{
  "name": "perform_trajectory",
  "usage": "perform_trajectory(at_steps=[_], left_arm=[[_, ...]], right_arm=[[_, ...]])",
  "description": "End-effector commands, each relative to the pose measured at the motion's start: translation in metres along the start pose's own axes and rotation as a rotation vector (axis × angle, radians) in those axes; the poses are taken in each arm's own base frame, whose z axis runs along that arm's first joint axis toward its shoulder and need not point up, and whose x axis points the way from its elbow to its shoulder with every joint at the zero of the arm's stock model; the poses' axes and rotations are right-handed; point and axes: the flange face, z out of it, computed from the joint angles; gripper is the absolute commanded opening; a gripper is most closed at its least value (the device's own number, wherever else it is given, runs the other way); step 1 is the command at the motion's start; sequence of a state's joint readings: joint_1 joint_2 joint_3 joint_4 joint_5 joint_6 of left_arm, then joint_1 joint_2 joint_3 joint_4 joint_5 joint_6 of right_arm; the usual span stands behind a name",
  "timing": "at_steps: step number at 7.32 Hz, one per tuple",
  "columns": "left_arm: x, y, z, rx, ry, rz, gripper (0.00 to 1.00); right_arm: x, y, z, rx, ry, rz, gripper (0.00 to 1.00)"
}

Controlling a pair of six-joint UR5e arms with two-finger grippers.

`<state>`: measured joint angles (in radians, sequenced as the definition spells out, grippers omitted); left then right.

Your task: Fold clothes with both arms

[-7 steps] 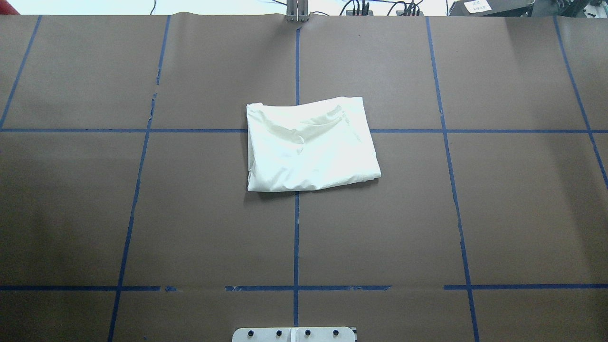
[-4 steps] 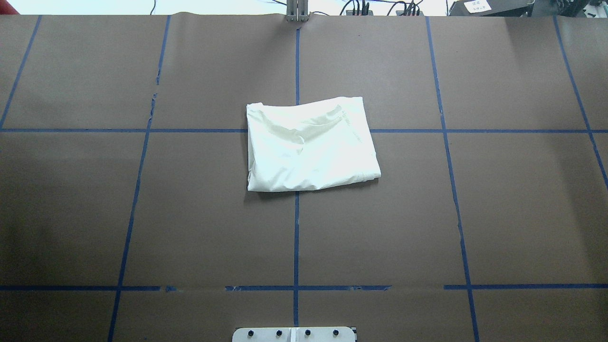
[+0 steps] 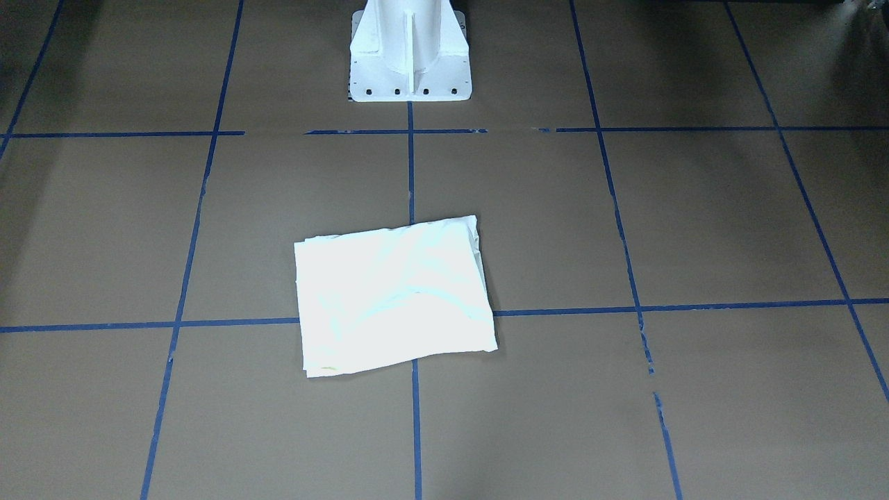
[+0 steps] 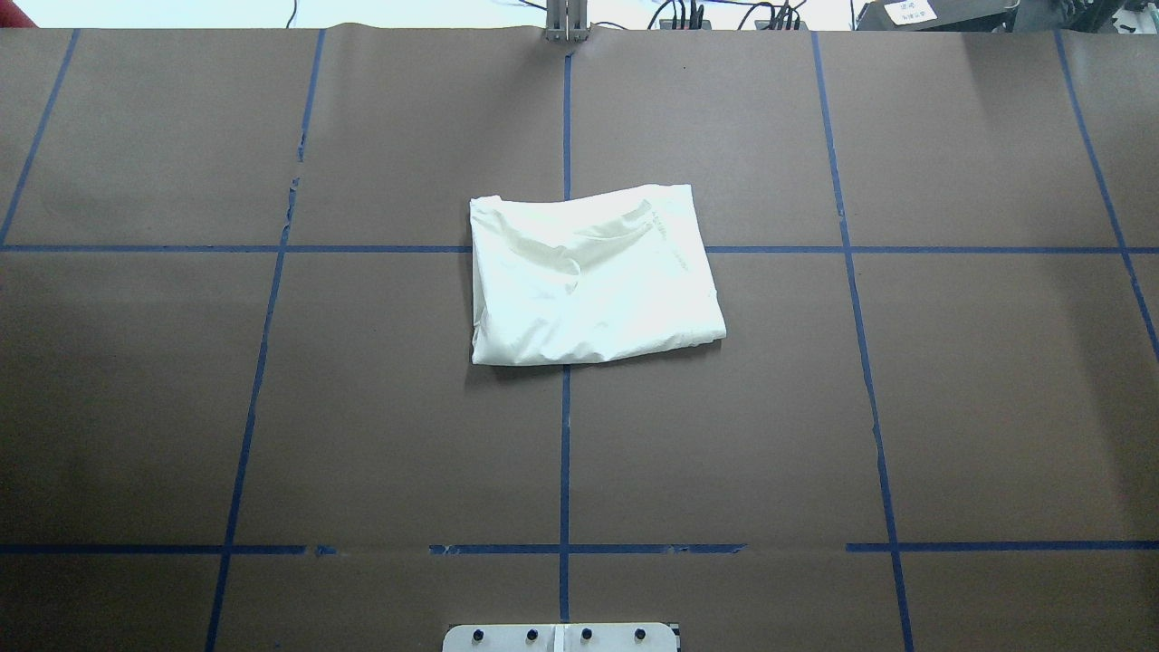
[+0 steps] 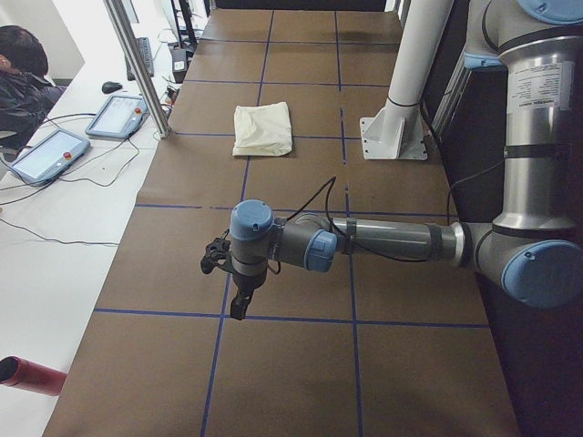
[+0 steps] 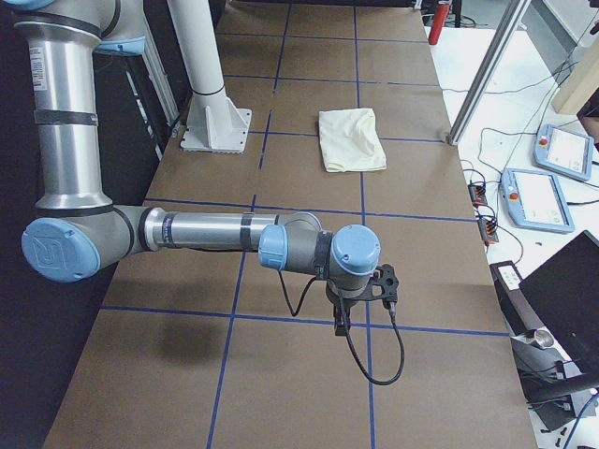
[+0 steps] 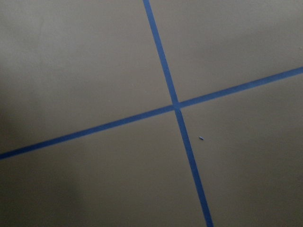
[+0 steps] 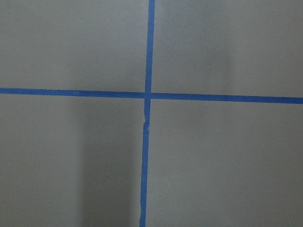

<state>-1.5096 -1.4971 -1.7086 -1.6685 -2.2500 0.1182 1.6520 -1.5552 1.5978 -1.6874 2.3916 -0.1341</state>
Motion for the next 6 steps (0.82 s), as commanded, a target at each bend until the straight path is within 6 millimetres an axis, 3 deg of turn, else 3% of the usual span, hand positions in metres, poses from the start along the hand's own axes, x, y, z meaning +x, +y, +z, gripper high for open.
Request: perform_trajectory(at_steps=[1,4,6], left_arm=[[-0.009,0.011,0.002,-0.033,0.012,0.09,1.0],[-0.033,0.022,-0.012,-0.018,0.002,0.029,1.0],[-0.034,0.02,-0.013,-0.015,0.001,0.03,1.0]], right_arm=[[-0.002,0.0,-0.002,0.004,0.001,-0.006,1.0],[-0.002,0.002,-0.002,0.004,0.007,-0.004,1.0],[-0.002,0.002,-0.002,0.004,0.005,-0.004,1.0]])
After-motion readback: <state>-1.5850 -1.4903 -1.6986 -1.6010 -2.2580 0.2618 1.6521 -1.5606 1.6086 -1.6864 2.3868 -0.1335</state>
